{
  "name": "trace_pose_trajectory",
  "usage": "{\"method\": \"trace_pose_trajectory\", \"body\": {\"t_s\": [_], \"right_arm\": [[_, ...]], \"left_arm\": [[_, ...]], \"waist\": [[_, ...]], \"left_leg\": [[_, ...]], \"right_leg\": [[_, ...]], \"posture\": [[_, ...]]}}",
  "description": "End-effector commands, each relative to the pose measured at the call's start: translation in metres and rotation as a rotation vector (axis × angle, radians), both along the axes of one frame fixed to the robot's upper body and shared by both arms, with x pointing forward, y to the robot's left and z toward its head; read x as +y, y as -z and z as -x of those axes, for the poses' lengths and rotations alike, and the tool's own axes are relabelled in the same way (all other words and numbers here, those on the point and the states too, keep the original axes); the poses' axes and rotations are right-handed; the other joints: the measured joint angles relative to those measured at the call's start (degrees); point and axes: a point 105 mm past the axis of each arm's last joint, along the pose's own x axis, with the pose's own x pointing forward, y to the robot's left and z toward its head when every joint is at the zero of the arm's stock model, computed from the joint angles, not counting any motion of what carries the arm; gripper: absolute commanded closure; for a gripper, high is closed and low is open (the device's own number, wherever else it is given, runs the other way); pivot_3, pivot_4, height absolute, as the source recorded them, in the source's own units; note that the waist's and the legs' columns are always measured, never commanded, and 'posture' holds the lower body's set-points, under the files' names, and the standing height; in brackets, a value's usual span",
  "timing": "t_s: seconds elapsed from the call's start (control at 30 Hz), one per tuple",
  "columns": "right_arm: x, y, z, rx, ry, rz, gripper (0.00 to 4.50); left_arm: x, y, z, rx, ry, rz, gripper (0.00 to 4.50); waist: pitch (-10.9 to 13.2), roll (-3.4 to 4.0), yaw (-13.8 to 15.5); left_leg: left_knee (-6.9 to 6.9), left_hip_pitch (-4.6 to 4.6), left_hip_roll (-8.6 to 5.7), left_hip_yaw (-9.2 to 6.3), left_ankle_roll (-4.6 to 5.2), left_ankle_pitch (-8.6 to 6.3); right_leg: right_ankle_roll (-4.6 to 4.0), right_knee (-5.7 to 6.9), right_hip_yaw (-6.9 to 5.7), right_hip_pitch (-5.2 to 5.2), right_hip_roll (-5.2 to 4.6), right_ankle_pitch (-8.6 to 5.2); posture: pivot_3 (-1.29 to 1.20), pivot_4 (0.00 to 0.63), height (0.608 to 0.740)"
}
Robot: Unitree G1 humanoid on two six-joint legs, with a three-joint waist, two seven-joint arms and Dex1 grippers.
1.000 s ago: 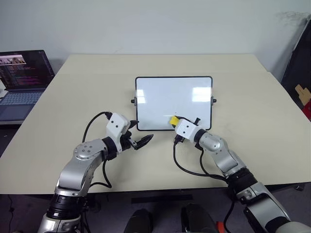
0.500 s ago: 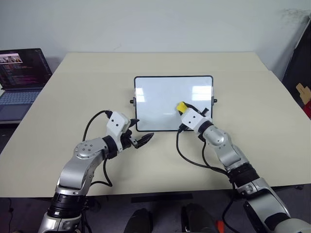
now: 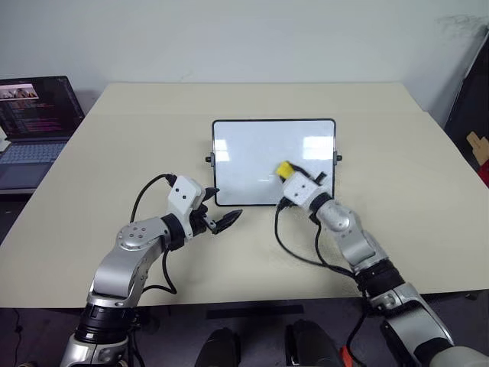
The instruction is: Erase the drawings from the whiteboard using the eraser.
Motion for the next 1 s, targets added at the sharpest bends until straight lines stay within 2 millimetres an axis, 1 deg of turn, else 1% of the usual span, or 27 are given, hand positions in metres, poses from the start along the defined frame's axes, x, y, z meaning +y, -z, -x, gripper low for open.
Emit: {"method": "trace_pose_trajectory", "body": {"t_s": [0.03,0.17,0.23,0.3,0.33,0.43,0.53,0.63,0.73,0.77,0.8,0.87,0.9,0.93,0.97,1.0], "right_arm": [[0.004,-0.001,0.000,0.025,-0.020,-0.024,3.31],[0.023,0.022,0.014,0.117,-0.128,0.035,3.31],[0.031,0.027,0.021,0.134,-0.176,0.058,3.31],[0.033,0.027,0.024,0.124,-0.181,0.058,3.31],[0.032,0.024,0.023,0.111,-0.173,0.050,3.31],[0.024,0.003,0.019,0.035,-0.124,-0.002,3.31],[0.013,-0.015,0.020,-0.010,-0.093,-0.067,3.31],[-0.014,-0.029,0.025,0.006,-0.021,-0.187,3.31],[-0.040,-0.033,0.034,0.033,0.047,-0.245,3.31],[-0.056,-0.031,0.040,0.059,0.092,-0.272,3.31],[-0.066,-0.029,0.045,0.079,0.122,-0.290,3.31],[-0.093,-0.022,0.058,0.128,0.202,-0.314,3.31],[-0.101,-0.019,0.063,0.147,0.230,-0.321,3.31],[-0.115,-0.014,0.069,0.169,0.277,-0.339,3.31],[-0.122,-0.012,0.074,0.184,0.307,-0.351,3.31],[-0.136,-0.005,0.078,0.216,0.363,-0.382,3.31]], "left_arm": [[-0.007,-0.020,0.001,-0.068,0.024,0.017,0.00],[-0.007,-0.020,0.002,-0.066,0.023,0.017,0.00],[-0.006,-0.019,0.001,-0.064,0.023,0.017,0.00],[-0.005,-0.018,0.000,-0.064,0.023,0.017,0.00],[-0.005,-0.017,0.000,-0.064,0.024,0.017,0.00],[-0.007,-0.017,-0.001,-0.067,0.034,0.017,0.00],[-0.010,-0.020,-0.002,-0.078,0.051,0.017,0.00],[-0.017,-0.030,-0.005,-0.107,0.093,0.015,0.00],[-0.026,-0.039,-0.007,-0.128,0.148,0.006,0.00],[-0.033,-0.044,-0.007,-0.136,0.190,0.007,0.00],[-0.037,-0.047,-0.007,-0.141,0.218,0.007,0.00],[-0.051,-0.052,-0.005,-0.149,0.313,-0.001,0.00],[-0.055,-0.054,-0.004,-0.150,0.347,-0.007,0.00],[-0.064,-0.055,-0.001,-0.151,0.409,-0.010,0.00],[-0.069,-0.055,0.000,-0.151,0.449,-0.013,0.00],[-0.080,-0.055,0.006,-0.146,0.538,-0.019,0.00]], "waist": [[0.00,0.00,-0.02],[0.00,0.00,-0.12],[0.00,0.00,-0.18],[0.00,0.00,-0.04],[0.00,0.01,-0.02],[0.00,0.01,-0.01],[0.01,0.01,0.04],[0.01,0.01,0.18],[0.01,0.01,0.48],[0.01,0.01,0.45],[0.01,0.01,0.60],[0.02,0.01,0.88],[0.02,0.02,0.93],[0.02,0.02,0.92],[0.02,0.02,0.92],[0.02,0.03,0.82]], "left_leg": [[-0.02,0.00,0.01,0.00,0.00,0.00],[-0.09,-0.05,0.04,0.01,-0.01,-0.01],[-0.07,-0.05,0.03,0.04,0.00,-0.02],[-0.06,-0.04,0.03,0.01,0.01,-0.02],[-0.05,-0.04,0.03,0.00,0.01,-0.02],[-0.03,-0.04,0.01,0.00,0.00,-0.02],[-0.04,-0.05,0.01,-0.01,0.00,-0.02],[-0.04,-0.10,0.01,-0.03,-0.01,-0.02],[-0.04,-0.20,-0.01,-0.14,-0.01,-0.02],[-0.04,-0.20,-0.03,-0.12,-0.01,-0.02],[-0.03,-0.22,-0.04,-0.12,-0.01,-0.02],[-0.03,-0.29,-0.08,-0.20,0.00,-0.02],[-0.03,-0.31,-0.08,-0.19,0.00,-0.02],[-0.03,-0.33,-0.09,-0.18,0.00,-0.02],[-0.02,-0.33,-0.10,-0.16,0.00,-0.02],[-0.02,-0.31,-0.11,-0.15,0.01,-0.02]], "right_leg": [[0.00,-0.02,0.00,0.00,0.00,0.00],[0.01,-0.18,0.00,-0.02,0.01,-0.02],[0.02,-0.19,0.03,-0.02,0.00,-0.02],[0.02,-0.15,0.00,-0.01,0.00,-0.02],[0.02,-0.13,-0.01,-0.01,0.00,-0.02],[0.02,-0.09,0.00,-0.01,0.00,-0.02],[0.02,-0.11,-0.01,-0.02,0.00,-0.02],[0.02,-0.15,-0.03,-0.03,0.00,-0.02],[0.04,-0.23,-0.04,-0.03,-0.02,-0.03],[0.04,-0.23,-0.05,-0.03,-0.02,-0.03],[0.06,-0.24,-0.06,-0.03,-0.03,-0.04],[0.08,-0.26,-0.07,-0.04,-0.04,-0.06],[0.09,-0.25,-0.08,-0.06,-0.04,-0.07],[0.10,-0.26,-0.10,-0.06,-0.03,-0.07],[0.10,-0.25,-0.11,-0.06,-0.03,-0.07],[0.11,-0.24,-0.11,-0.06,-0.01,-0.08]], "posture": [[0.00,0.150,0.740],[0.00,0.150,0.740],[0.00,0.150,0.740],[0.00,0.150,0.740],[0.00,0.150,0.740],[0.00,0.150,0.740],[0.00,0.150,0.740],[0.00,0.150,0.740],[0.00,0.150,0.740],[0.00,0.150,0.740],[0.00,0.150,0.740],[0.00,0.150,0.740],[0.00,0.150,0.740],[0.00,0.150,0.740],[0.00,0.150,0.740],[0.00,0.150,0.740]]}}
